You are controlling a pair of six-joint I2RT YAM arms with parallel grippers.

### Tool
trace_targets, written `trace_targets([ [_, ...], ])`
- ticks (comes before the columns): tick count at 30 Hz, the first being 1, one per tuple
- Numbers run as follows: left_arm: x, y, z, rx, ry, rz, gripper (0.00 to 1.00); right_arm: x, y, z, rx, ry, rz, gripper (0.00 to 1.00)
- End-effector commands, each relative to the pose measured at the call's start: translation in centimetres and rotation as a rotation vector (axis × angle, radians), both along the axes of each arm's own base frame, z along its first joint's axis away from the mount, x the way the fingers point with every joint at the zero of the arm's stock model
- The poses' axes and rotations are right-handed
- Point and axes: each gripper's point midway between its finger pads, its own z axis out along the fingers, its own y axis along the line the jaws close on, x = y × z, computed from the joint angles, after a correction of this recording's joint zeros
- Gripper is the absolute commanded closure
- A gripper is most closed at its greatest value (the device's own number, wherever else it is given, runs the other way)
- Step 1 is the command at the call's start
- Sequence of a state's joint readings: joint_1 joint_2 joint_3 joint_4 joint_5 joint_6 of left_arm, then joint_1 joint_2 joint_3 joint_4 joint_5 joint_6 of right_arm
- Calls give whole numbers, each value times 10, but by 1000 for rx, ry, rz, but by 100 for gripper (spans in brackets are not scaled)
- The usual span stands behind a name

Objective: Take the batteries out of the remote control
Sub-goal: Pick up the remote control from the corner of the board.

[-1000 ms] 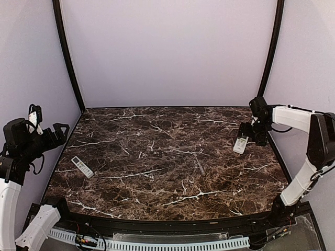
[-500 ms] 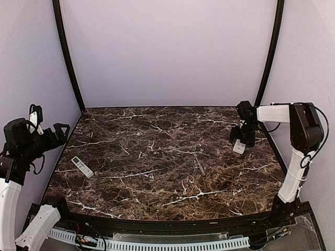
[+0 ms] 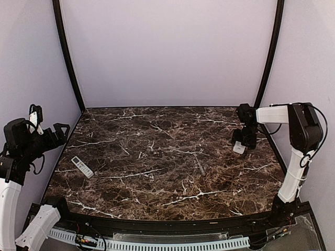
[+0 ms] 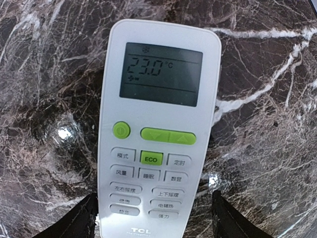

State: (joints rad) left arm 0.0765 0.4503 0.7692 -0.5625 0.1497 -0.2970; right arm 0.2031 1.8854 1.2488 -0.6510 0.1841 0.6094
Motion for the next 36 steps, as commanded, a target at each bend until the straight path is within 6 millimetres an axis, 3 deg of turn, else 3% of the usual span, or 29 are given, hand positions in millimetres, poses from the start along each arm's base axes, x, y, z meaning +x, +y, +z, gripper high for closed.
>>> trace_targets([
  [1,2,1,-4,-5,8,4,1,-3,0,-11,0,12,-17,24],
  [26,1,4,-6,-2,15,24,1,-6,5,-14,31,21,-11,35],
  [32,1,4,-6,-2,15,22,1,-7,6,-16,37,21,-12,51],
  [36,2,4,-6,-2,16,24,1,-6,5,-4,39,-6,-14,57],
])
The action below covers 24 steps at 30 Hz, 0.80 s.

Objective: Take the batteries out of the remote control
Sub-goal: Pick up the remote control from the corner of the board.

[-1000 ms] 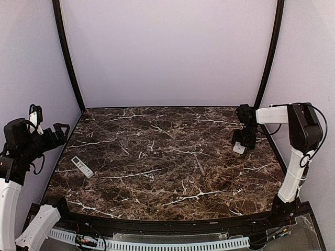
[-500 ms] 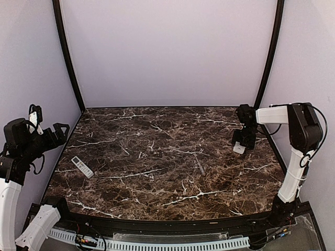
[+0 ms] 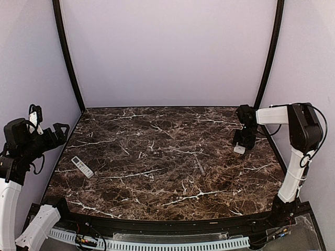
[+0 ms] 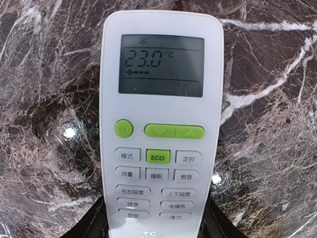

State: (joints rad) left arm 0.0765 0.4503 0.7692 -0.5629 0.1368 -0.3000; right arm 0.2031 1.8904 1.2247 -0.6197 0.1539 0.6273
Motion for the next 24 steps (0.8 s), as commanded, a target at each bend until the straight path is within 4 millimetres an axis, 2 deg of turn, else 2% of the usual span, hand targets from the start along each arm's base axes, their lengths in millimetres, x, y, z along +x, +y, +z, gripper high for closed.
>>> trace_targets([
  [1,2,2,-6,-3,16,10,1,-4,0,8,6,-19,-3,58],
  [3,2,-2,-5,4,8,-15,1,-1,3,26,23,-63,17,58],
  [5,3,-19,0,2,-29,-117,1,1,10,49,63,-122,54,59],
  [7,0,-47,5,-29,-69,-290,1,2,22,81,129,-202,112,60],
  [11,-4,-72,9,-71,-72,-443,2,-9,54,158,287,-380,300,60],
  [14,-8,-84,23,-95,-105,-515,2,-33,87,207,442,-479,467,61],
  [16,-11,-93,35,-153,-138,-561,2,-56,109,228,549,-524,574,61],
  [20,-20,-113,58,-253,-198,-673,2,-99,142,262,748,-569,723,61],
  [24,-26,-132,68,-274,-216,-757,3,-138,174,286,922,-573,875,60],
])
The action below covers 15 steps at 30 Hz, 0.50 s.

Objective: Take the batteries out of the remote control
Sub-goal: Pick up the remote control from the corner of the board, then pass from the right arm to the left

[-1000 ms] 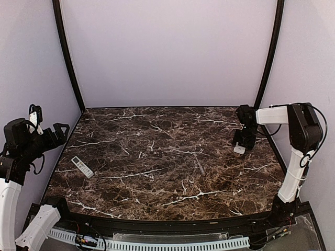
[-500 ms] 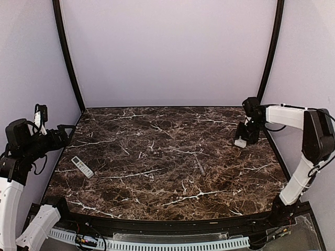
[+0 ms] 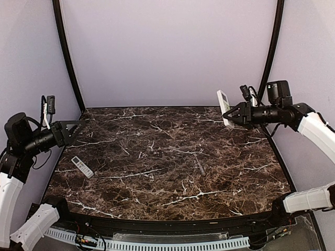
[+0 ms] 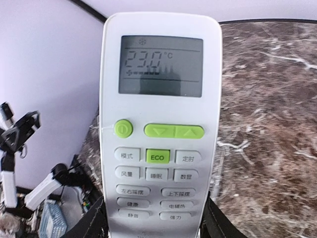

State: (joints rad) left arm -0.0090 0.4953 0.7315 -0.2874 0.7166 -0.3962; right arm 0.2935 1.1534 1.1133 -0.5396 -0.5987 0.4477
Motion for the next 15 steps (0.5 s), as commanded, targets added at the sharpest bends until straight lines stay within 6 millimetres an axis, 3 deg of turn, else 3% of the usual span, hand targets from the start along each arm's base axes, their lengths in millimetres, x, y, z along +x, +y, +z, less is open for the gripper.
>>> trace_targets([
  [1,-7,-26,22,-56,-52,-134,3,-51,47,31,201,-21,303,60],
  [7,-6,-76,10,52,-42,-268,5,-73,82,22,197,36,432,61],
  [9,-18,-108,5,122,-65,-364,5,-80,96,16,196,57,480,61],
  [10,-12,-118,3,182,-91,-366,5,-84,105,13,200,70,507,61],
  [11,-27,-136,-1,218,-109,-439,5,-88,112,11,203,79,535,62],
  [15,-29,-173,-14,359,-181,-509,5,-111,141,-1,206,144,667,63],
])
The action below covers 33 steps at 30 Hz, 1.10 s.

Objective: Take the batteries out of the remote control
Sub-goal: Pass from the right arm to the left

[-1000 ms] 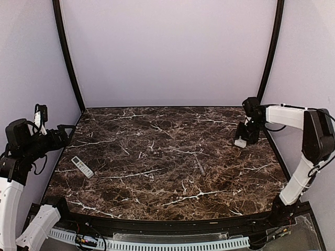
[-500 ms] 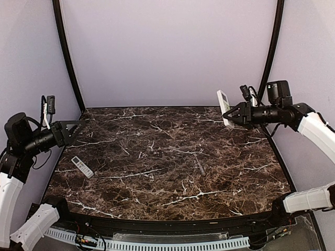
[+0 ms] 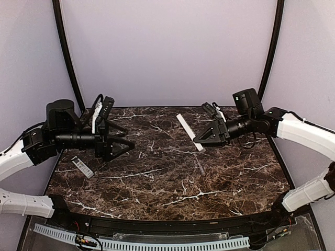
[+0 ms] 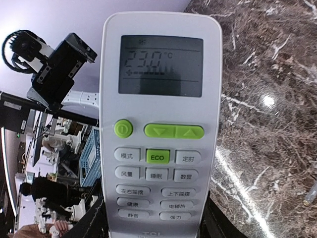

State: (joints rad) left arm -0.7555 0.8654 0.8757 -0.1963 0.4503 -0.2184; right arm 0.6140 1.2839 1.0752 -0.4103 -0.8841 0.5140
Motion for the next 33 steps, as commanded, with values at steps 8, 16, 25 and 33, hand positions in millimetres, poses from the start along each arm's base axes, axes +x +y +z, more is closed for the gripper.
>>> trace_targets([
  [8,12,-25,-7,160,-300,-31,3,-69,44,5,39,93,347,63],
  [16,-3,-35,-33,243,-368,-158,3,-101,52,-2,-13,163,461,65],
  [25,-39,-53,-74,344,-338,-327,6,-127,63,-21,-63,232,576,66],
  [33,-66,-53,-87,386,-351,-395,24,-133,66,-24,-55,267,629,66],
])
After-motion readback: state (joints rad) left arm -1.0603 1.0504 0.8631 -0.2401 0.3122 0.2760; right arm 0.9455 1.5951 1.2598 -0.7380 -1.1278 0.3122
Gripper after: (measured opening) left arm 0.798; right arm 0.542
